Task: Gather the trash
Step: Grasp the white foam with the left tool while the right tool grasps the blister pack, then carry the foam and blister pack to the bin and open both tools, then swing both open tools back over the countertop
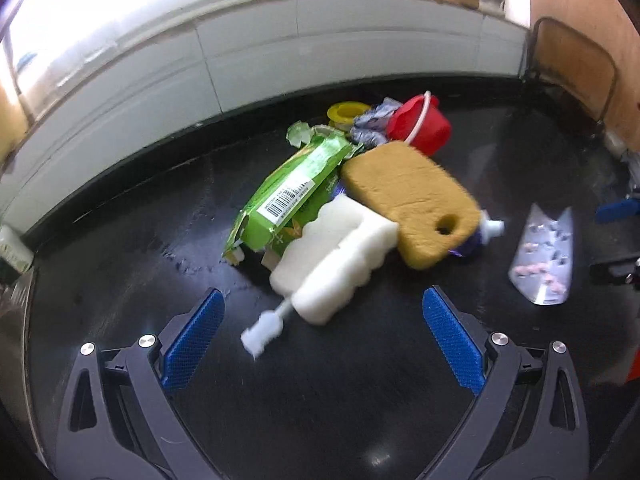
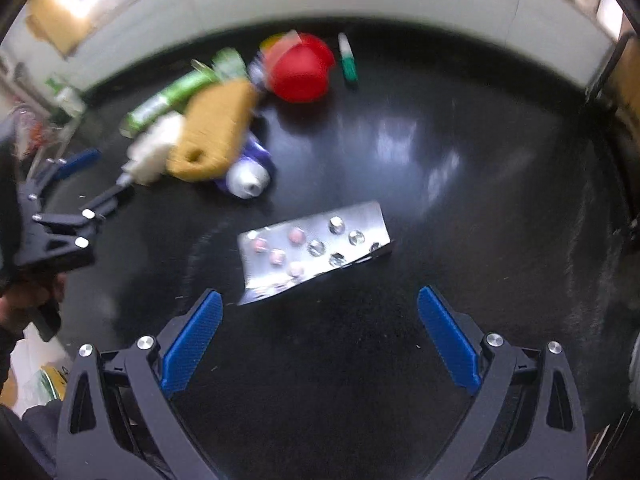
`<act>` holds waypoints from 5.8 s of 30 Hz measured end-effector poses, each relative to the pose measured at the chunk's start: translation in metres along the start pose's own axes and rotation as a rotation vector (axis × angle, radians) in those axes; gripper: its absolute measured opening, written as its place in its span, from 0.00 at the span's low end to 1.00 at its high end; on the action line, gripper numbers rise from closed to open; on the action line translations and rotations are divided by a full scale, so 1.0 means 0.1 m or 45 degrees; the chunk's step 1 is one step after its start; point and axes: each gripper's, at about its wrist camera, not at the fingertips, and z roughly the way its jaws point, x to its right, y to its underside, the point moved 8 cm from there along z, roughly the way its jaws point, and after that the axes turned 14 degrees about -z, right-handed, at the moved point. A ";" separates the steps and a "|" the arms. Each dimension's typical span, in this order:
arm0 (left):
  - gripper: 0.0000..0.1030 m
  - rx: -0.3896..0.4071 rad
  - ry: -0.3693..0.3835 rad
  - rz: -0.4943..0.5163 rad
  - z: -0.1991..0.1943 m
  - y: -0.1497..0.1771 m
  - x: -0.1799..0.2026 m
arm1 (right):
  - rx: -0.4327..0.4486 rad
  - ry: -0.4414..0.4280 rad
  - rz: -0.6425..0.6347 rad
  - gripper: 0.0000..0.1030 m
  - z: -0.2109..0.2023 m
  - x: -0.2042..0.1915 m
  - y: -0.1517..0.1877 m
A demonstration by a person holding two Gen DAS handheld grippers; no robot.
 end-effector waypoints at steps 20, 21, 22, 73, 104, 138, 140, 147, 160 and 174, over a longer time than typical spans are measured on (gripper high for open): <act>0.45 -0.125 0.063 -0.010 0.49 0.05 0.00 | -0.014 -0.017 0.066 0.06 0.27 0.04 -0.53; 0.39 -0.145 0.060 -0.027 0.47 0.07 0.00 | -0.005 -0.012 0.055 0.05 0.25 0.03 -0.54; 0.36 -0.166 0.077 -0.059 0.44 0.08 0.01 | -0.001 -0.008 0.043 0.05 0.23 0.02 -0.55; 0.24 0.106 -0.611 -0.949 -2.71 2.27 -1.50 | 0.239 -0.367 -1.051 0.05 -0.80 -3.67 -0.10; 0.27 0.006 -0.805 -1.842 -2.69 5.62 -3.08 | -0.259 -0.561 -1.701 0.05 1.17 -7.30 1.69; 0.94 0.011 -0.757 -1.339 -3.08 4.11 -2.43 | 0.136 -0.519 -1.384 0.86 -0.57 -5.64 0.54; 0.94 0.031 -0.678 -1.206 -2.97 3.64 -2.24 | 0.206 -0.412 -1.265 0.86 -0.76 -5.10 0.24; 0.94 0.097 -0.377 -0.780 -2.38 2.16 -1.39 | 0.370 -0.096 -0.774 0.86 -1.27 -3.11 -0.44; 0.94 0.090 -0.090 -0.369 -1.69 0.78 -0.01 | 0.435 0.124 -0.288 0.86 -1.66 -1.05 -0.25; 0.94 0.030 -0.124 -0.291 -1.27 0.52 0.06 | 0.420 0.092 -0.249 0.86 -1.44 -0.69 -0.51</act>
